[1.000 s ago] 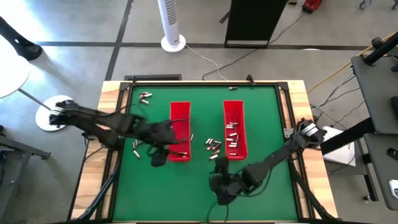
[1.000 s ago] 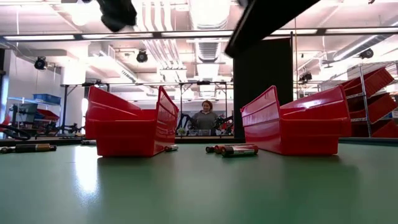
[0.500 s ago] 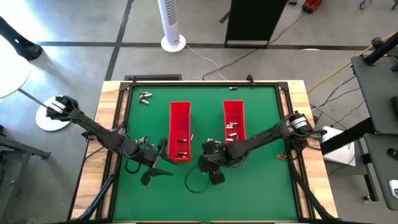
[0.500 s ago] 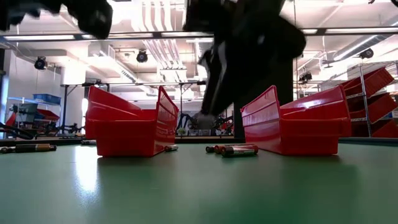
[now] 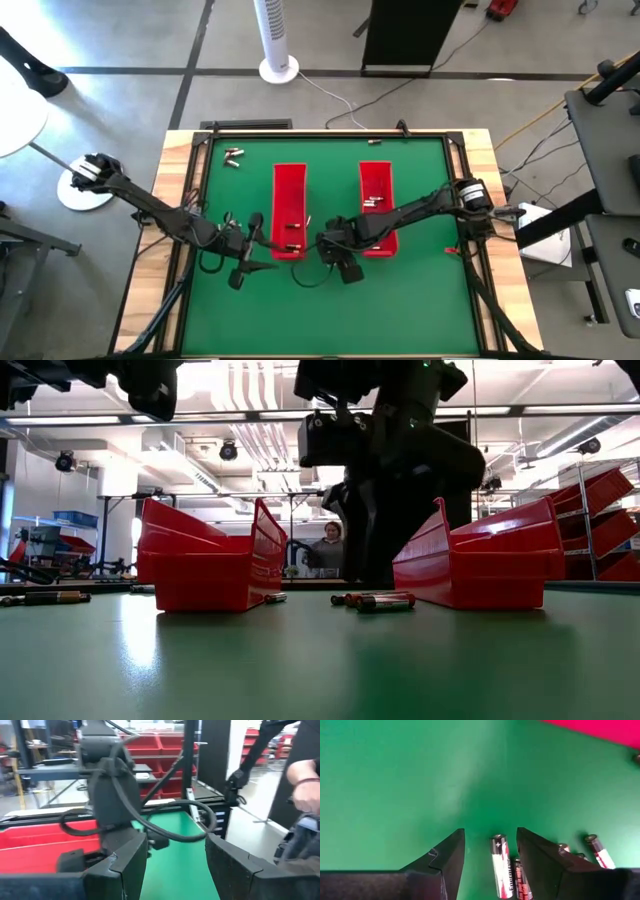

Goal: Sort batteries
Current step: Put the silver battery into the right red bin

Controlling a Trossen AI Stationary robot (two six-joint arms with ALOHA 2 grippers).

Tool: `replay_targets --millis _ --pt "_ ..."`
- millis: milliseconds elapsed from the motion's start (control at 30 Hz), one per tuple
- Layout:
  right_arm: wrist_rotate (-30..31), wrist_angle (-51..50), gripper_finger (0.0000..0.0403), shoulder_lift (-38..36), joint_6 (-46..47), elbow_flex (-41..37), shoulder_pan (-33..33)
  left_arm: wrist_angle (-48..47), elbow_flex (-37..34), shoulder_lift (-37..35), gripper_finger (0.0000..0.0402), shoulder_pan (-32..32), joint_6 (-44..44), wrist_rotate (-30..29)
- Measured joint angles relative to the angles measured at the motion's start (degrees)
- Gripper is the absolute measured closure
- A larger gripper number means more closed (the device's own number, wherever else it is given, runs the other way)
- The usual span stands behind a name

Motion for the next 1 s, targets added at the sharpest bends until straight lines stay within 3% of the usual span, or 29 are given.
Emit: replay_targets --millis 433,867,1000 --pt "0.0 2.1 0.0268 0.0 0.6 -4.5 -1.3 -0.4 0.0 -0.9 0.0221 1.0 1.7 -3.2" --pt "-0.1 6.1 0.0355 -0.2 -0.9 -7.2 -1.3 -1.1 0.0 -0.9 0.0221 1.3 1.3 -3.3" --pt "0.0 5.5 0.0365 -0.2 -0.6 -6.3 -1.0 -1.1 0.0 -1.0 0.0221 1.3 1.0 -3.3"
